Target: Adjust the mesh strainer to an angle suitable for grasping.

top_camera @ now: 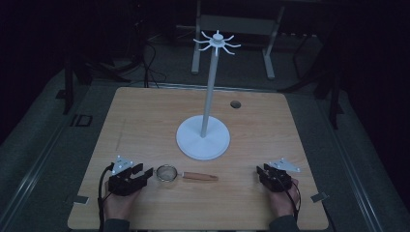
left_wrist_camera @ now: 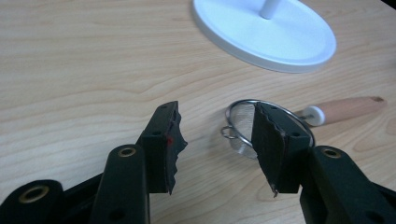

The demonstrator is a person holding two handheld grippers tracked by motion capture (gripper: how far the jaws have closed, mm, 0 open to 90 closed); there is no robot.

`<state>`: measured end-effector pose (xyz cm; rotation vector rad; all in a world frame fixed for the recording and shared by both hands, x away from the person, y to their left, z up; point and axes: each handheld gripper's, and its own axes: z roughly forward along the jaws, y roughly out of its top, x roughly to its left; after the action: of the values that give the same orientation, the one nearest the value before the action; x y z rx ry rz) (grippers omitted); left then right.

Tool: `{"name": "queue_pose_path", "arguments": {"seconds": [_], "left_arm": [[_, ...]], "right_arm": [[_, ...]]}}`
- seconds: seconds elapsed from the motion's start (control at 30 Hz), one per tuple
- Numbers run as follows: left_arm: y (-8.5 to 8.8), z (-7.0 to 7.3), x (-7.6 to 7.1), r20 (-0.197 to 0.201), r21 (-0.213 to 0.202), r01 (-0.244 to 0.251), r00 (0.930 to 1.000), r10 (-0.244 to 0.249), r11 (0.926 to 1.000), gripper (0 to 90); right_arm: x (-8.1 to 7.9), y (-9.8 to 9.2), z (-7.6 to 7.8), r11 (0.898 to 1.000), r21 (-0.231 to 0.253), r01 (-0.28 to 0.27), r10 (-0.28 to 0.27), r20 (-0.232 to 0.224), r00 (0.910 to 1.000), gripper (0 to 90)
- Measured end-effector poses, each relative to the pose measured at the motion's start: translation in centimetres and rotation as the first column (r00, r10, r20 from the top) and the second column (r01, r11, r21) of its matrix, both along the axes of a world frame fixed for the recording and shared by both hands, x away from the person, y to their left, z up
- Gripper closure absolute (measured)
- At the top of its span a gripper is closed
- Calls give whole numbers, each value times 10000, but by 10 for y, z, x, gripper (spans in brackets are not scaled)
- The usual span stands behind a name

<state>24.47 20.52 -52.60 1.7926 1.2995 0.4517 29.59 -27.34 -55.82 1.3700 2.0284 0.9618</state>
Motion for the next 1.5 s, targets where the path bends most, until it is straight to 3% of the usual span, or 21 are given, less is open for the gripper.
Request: {"name": "queue_pose_path", "arguments": {"seconds": [0.23,0.53,0.73,0.93,1.1,1.17,1.2,1.23,1.27,1.3,1.5], "left_arm": [[-9,5,0,215,77,640,9977,-642,9979,532],[-27,14,10,91,482,1650,9861,-1656,9851,531],[-49,21,23,-268,1062,2710,9626,-2697,9567,532],[-66,22,34,-606,1416,3273,9448,-3219,9342,535],[-78,22,43,-904,1810,3761,9265,-3654,9088,523],[-78,22,43,-904,1810,3761,9265,-3654,9088,521],[-84,21,48,-1085,2017,3999,9163,-3854,8941,521],[-84,21,48,-1085,2017,3999,9163,-3854,8941,524],[-89,20,50,-1232,2134,4196,9074,-4018,8823,533],[-91,19,51,-1303,2172,4311,9020,-4117,8758,541],[-103,16,59,-1750,2415,4780,8775,-4466,8445,552]], "right_arm": [[-8,4,10,9994,159,-305,295,601,9978,727],[-10,-3,17,9987,461,-214,182,690,9974,702],[-12,-2,19,9996,240,-174,157,694,9975,638],[-12,-4,20,9997,223,-112,97,699,9975,605],[-12,-8,21,9996,284,-10,-9,684,9977,591],[-12,-8,21,9995,302,8,-29,685,9976,591],[-13,-9,21,9993,367,59,-84,673,9977,581],[-13,-9,21,9993,377,63,-88,672,9977,579],[-13,-10,21,9993,380,70,-95,667,9977,576],[-13,-10,22,9993,377,73,-99,674,9977,575],[-13,-10,22,9992,394,66,-92,649,9979,565]]}}
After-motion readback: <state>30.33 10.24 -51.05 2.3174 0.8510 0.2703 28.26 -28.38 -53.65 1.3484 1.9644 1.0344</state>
